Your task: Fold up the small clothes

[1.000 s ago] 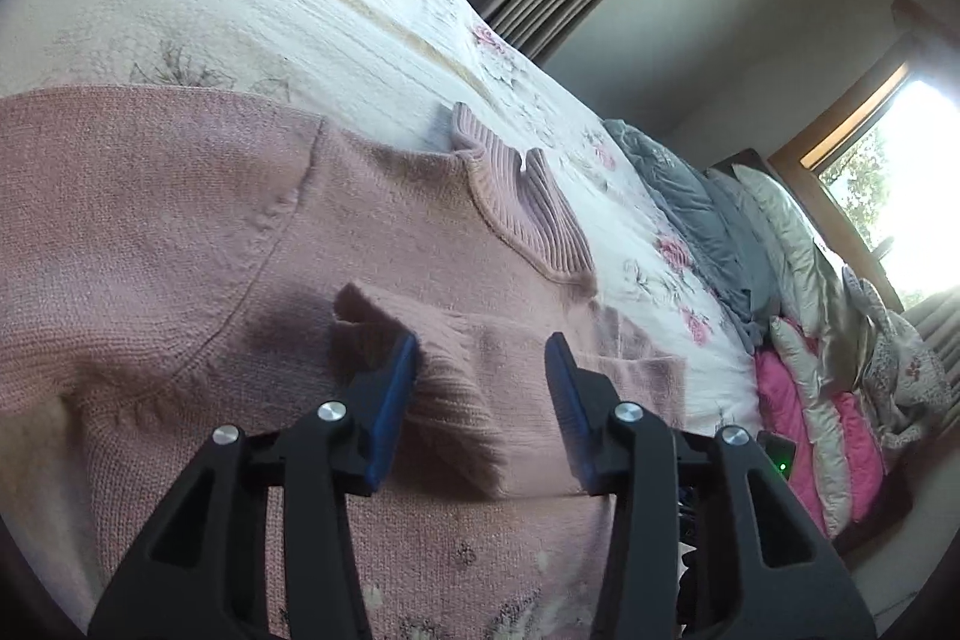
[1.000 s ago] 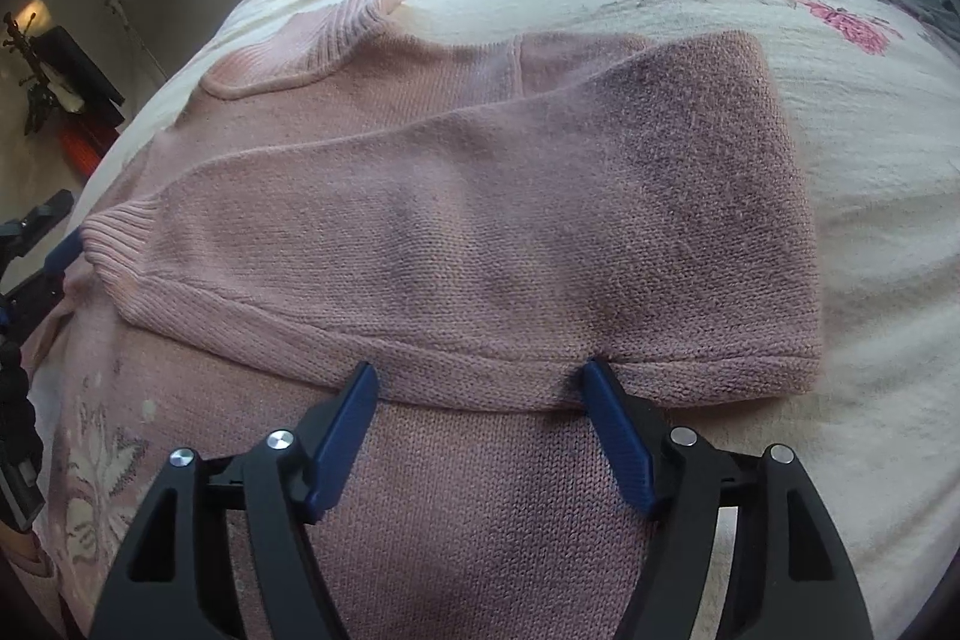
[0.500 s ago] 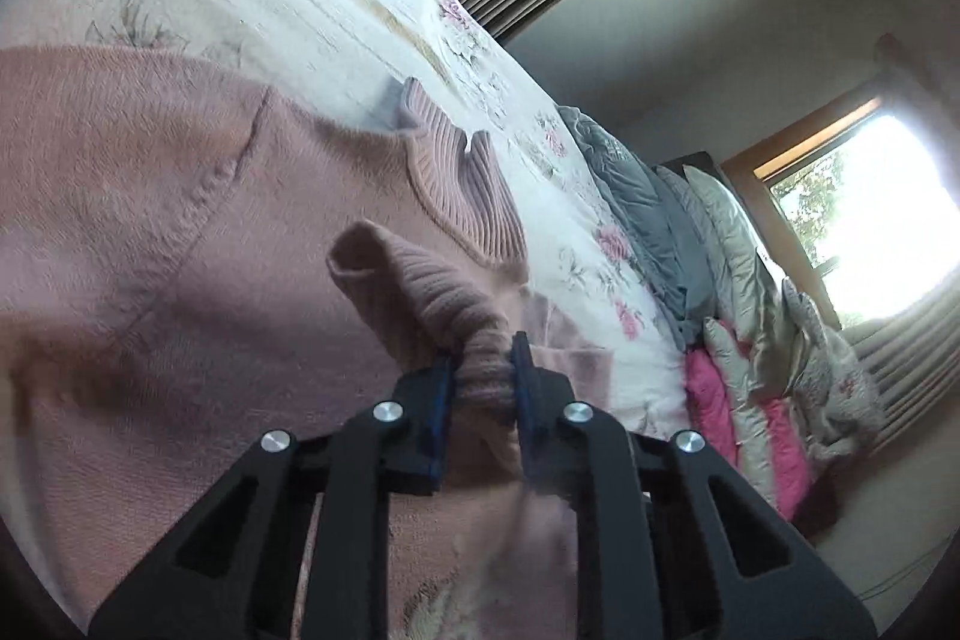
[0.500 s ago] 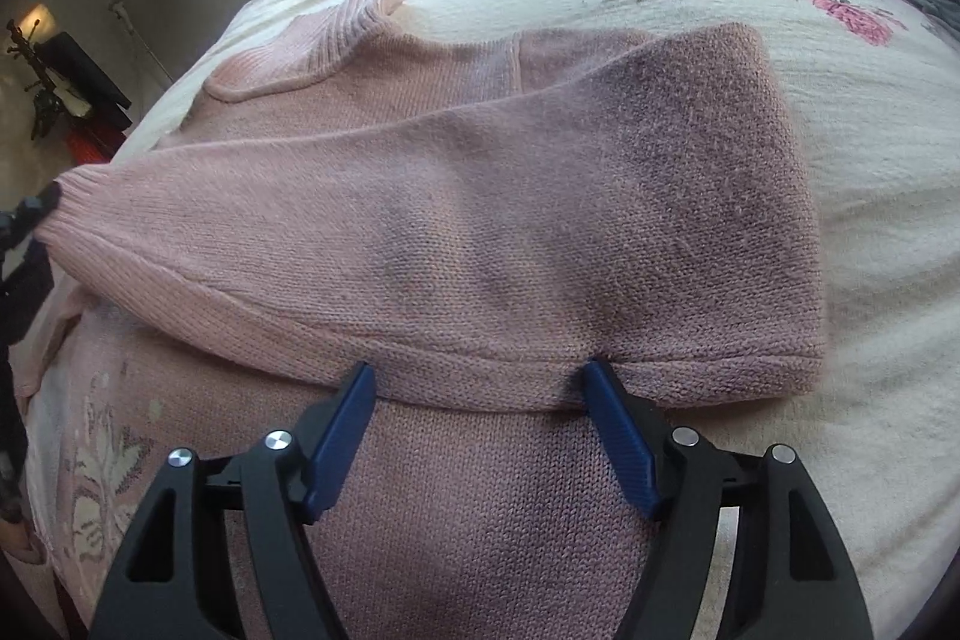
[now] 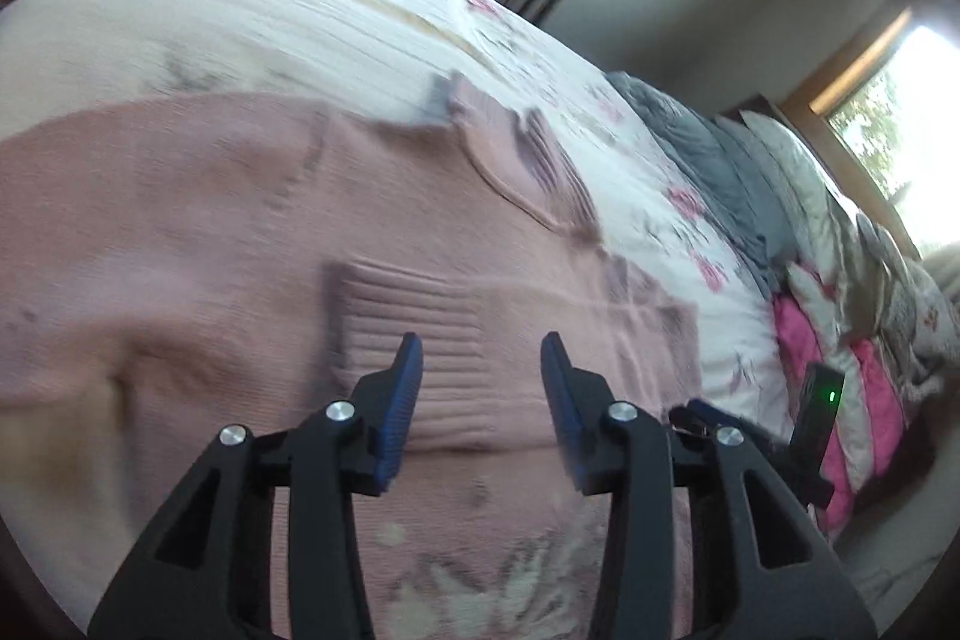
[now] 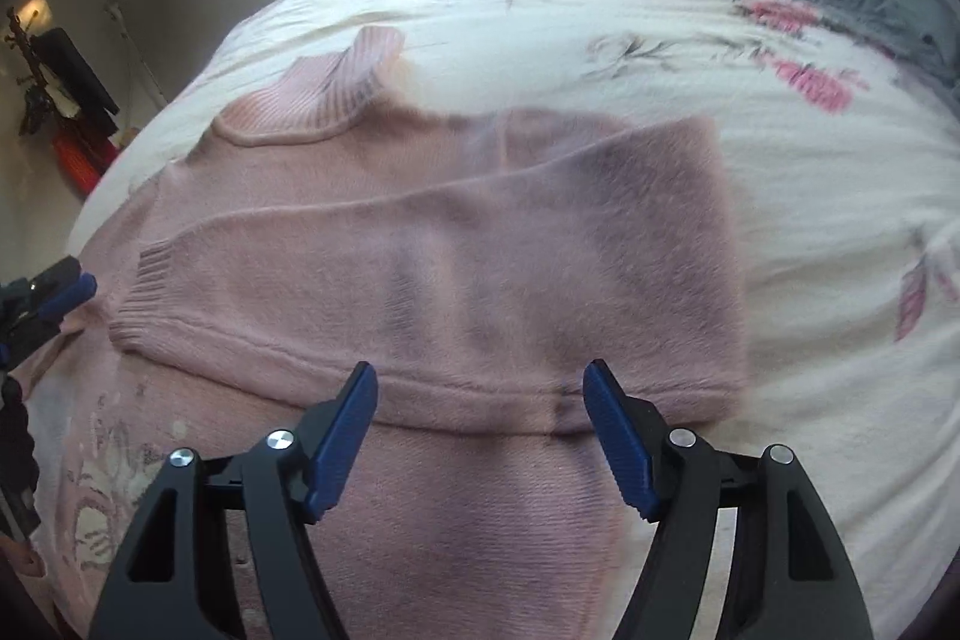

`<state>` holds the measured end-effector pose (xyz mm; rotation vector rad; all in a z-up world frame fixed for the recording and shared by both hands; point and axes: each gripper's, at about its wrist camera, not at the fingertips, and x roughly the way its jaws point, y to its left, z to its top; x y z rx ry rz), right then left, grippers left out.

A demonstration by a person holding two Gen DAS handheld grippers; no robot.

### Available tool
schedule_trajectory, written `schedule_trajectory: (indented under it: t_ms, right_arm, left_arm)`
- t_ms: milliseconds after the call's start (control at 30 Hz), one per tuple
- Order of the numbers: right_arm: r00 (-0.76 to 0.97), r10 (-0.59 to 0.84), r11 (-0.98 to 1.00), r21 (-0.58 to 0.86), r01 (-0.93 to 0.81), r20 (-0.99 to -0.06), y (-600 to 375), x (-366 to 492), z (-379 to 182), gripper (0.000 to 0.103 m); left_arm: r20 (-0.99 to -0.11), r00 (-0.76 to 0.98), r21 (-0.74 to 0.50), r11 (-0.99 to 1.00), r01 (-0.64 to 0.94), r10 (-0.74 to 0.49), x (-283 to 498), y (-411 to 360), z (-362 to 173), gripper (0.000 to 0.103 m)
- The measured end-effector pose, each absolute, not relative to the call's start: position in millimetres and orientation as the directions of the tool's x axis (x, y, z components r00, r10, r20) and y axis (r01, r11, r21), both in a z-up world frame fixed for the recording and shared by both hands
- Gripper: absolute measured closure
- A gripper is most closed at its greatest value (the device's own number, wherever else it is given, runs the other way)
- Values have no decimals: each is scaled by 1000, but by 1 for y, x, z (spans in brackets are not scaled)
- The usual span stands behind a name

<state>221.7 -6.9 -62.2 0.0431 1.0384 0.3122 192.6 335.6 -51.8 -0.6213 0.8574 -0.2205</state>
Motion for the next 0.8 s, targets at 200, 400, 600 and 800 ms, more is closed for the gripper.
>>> schedule_trajectory:
  t_ms: [200,400,600,800]
  right_arm:
    - [384,240,968,187,-170,-892,-28,240,-95,31]
    - [410,286,956,228,-184,-866,-30,232,-96,25]
    - [454,366,930,305,-204,-813,-30,186,-47,27]
    - [429,386,917,290,-272,-817,-1,151,-40,24]
  left_arm:
    - [-702,575,-571,814,-104,-419,212,316,-94,62]
    - [-685,593,-602,787,-135,-423,204,335,-97,55]
    - [-704,665,-458,875,-155,-250,138,371,-55,28]
    - [-753,652,-381,868,-318,-91,50,445,-54,23]
